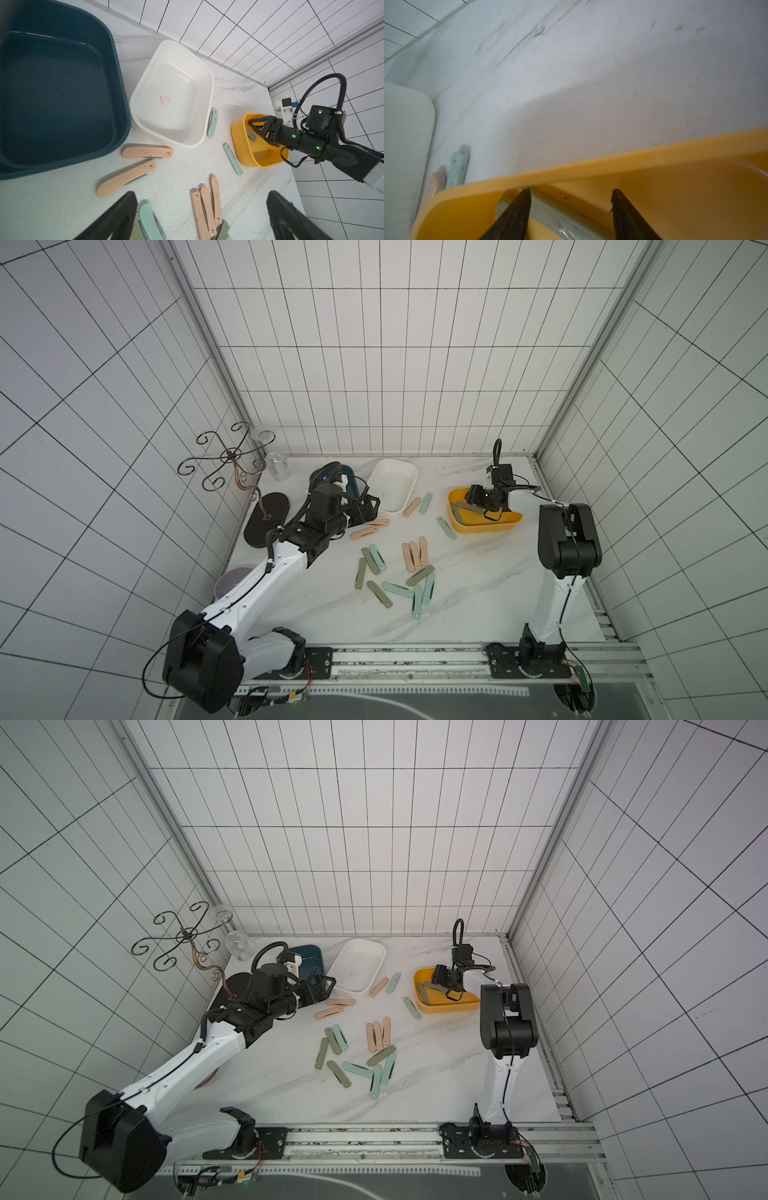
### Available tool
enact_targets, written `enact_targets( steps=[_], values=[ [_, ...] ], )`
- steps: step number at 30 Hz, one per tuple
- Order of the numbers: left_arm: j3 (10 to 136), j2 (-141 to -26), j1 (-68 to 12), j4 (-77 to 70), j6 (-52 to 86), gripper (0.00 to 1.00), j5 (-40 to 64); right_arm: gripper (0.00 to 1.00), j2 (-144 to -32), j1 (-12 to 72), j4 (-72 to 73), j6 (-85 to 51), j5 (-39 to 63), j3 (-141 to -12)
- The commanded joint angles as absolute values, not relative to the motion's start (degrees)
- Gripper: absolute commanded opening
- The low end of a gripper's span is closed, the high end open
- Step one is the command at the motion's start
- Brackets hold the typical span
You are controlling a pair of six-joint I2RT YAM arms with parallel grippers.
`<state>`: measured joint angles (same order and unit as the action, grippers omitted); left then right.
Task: Place the fruit knives into the storage box by color
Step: Place the fruit knife in the storage box.
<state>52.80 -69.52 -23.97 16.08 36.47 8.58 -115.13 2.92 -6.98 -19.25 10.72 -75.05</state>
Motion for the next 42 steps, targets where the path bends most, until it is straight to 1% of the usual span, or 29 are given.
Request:
enact_targets(
  steps=[1, 14, 24, 28, 36, 42],
  values=[
    [53.4, -69.73, -24.24, 14.91, 36.89, 0.97, 8.05, 0.63, -113.48, 2.64, -7.47, -19.84, 12.78, -73.55],
    [53.53, -69.6, -25.03, 14.68, 37.27, 0.97, 7.66, 0.61, -109.26, 3.69, -7.3, -20.61, 15.05, -66.72],
    [53.71, -69.86, -25.73, 14.64, 37.42, 0.97, 7.12, 0.61, -105.67, 6.92, -6.09, -21.88, 17.13, -62.5],
    [53.79, -69.87, -25.93, 14.68, 37.44, 0.97, 7.06, 0.61, -104.74, 7.07, -6.06, -21.97, 15.98, -63.18],
    [54.31, -69.55, -26.1, 15.6, 36.93, 0.97, 6.52, 0.61, -105.43, 6.06, -8.68, -21.18, 14.39, -69.37],
    [54.1, -68.67, -26.02, 17.3, 35.67, 0.97, 5.31, 0.61, -100.71, 7.86, -9.51, -20.59, 14.61, -68.27]
  ],
)
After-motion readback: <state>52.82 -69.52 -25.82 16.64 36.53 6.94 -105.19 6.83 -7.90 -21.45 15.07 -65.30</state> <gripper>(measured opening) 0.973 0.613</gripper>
